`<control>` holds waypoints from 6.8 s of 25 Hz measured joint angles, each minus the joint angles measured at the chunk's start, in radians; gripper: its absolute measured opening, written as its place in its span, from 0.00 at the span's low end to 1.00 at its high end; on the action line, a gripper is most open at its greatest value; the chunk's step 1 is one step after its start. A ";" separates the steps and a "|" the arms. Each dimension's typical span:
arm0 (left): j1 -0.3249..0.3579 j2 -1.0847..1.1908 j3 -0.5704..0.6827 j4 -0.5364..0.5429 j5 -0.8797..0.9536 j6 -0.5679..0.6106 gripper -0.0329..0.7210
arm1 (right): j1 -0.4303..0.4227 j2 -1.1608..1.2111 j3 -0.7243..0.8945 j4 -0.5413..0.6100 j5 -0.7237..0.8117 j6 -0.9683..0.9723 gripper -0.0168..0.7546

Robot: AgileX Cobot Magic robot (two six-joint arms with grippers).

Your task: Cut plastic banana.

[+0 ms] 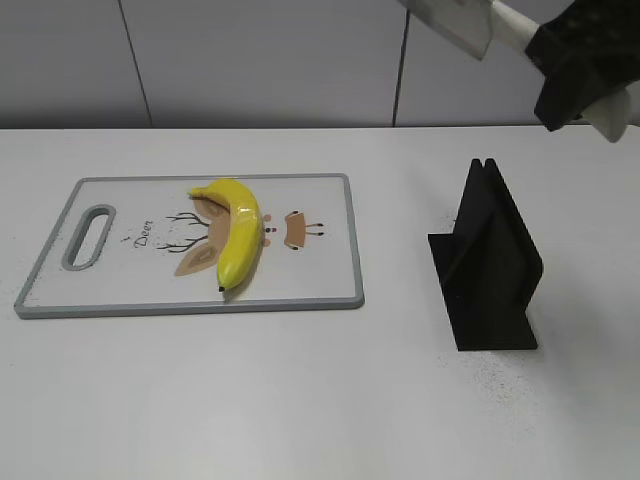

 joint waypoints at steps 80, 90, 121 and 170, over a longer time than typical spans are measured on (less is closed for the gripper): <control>-0.176 1.816 -0.897 -0.448 -0.253 1.297 0.08 | 0.035 0.784 -0.397 0.170 -0.230 -1.142 0.23; -0.175 1.834 -0.917 -0.468 -0.247 1.304 0.08 | 0.031 0.817 -0.427 0.151 -0.222 -1.139 0.23; -0.176 1.587 -0.901 -0.570 -0.276 1.269 0.87 | 0.037 0.727 -0.631 0.169 -0.001 -1.091 0.23; -0.016 0.689 -0.272 -0.050 0.206 0.016 0.81 | 0.037 -0.034 0.173 0.113 -0.111 0.135 0.23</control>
